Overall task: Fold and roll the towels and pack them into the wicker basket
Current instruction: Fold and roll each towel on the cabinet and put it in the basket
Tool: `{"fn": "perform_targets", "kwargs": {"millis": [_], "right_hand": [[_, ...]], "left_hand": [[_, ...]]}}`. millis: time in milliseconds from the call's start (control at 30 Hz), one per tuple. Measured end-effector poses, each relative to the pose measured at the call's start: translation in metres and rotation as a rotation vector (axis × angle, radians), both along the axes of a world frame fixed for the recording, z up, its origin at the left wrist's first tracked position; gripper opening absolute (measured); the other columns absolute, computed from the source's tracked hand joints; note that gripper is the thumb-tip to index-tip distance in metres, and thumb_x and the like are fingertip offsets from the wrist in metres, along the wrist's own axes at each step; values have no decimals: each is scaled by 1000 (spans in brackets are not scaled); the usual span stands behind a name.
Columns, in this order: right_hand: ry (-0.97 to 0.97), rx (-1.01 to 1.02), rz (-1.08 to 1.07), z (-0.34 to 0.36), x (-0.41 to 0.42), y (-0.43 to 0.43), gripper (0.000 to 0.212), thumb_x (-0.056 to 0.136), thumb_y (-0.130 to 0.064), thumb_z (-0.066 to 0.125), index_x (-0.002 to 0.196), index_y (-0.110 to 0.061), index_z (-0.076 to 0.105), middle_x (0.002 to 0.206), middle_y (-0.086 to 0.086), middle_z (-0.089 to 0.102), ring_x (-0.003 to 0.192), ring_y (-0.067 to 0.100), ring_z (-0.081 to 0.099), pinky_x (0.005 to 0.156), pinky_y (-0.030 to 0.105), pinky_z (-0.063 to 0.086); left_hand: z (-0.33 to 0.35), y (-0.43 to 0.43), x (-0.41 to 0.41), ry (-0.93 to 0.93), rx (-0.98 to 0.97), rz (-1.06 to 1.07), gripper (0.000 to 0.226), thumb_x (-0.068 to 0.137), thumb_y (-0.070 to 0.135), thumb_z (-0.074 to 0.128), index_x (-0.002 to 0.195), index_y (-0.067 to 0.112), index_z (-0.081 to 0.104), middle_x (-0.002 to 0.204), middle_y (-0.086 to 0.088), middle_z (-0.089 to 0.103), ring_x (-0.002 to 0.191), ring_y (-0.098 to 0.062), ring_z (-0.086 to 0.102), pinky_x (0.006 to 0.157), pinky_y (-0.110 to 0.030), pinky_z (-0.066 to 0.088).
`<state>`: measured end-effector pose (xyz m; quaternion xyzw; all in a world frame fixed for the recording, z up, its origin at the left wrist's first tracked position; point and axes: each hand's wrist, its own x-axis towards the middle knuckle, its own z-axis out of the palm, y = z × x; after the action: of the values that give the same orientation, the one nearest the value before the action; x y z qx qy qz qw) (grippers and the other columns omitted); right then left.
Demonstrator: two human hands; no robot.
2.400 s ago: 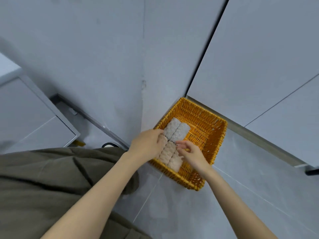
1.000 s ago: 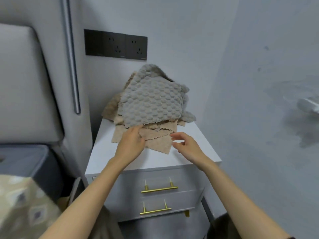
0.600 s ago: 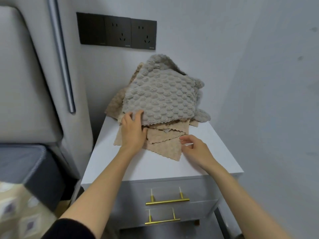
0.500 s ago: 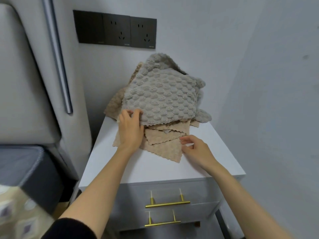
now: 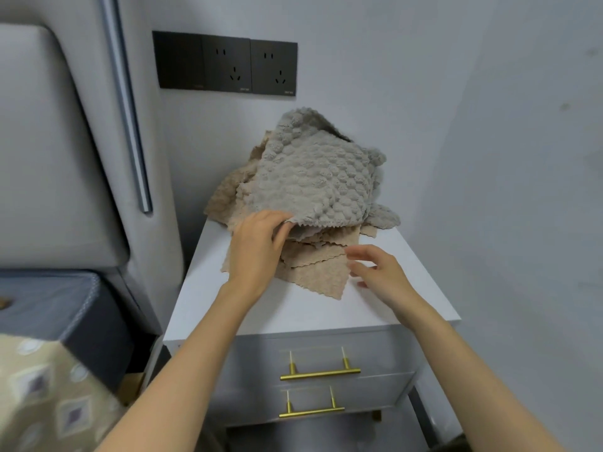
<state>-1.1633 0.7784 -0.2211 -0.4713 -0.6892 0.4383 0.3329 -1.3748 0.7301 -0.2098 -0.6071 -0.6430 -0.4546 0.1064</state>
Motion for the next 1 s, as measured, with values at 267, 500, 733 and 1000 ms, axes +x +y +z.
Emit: {"fn": "perform_targets", "kwargs": {"millis": [267, 500, 733, 1000], "right_hand": [[594, -641, 28, 16, 12, -14, 29, 98, -38, 47, 115, -18, 60, 112, 9, 68, 100, 27, 63, 83, 37, 54], [810, -548, -134, 15, 25, -15, 22, 93, 5, 50, 113, 1, 58, 90, 14, 67, 71, 16, 70, 67, 26, 59], [473, -151, -583, 19, 63, -13, 24, 90, 0, 44, 109, -11, 54, 87, 4, 56, 70, 13, 53, 57, 22, 47], [483, 95, -1001, 33, 103, -14, 30, 83, 2, 37, 69, -14, 59, 66, -4, 50, 59, 11, 44, 47, 12, 34]], "left_hand": [[3, -35, 51, -191, -74, -313, 11, 94, 18, 57, 87, 20, 66, 77, 17, 60, 72, 0, 53, 63, -16, 38], [-6, -53, 80, -290, -370, -562, 10, 87, 32, 68, 95, 26, 72, 84, 16, 69, 75, 1, 61, 67, -13, 45], [-17, -40, 78, -134, -397, -435, 24, 96, 36, 51, 112, 27, 67, 102, 16, 62, 96, 3, 53, 82, -18, 42], [-28, -13, 82, 114, -296, -259, 53, 92, -1, 45, 140, 23, 45, 151, 1, 33, 130, -26, 28, 106, -43, 31]]}}
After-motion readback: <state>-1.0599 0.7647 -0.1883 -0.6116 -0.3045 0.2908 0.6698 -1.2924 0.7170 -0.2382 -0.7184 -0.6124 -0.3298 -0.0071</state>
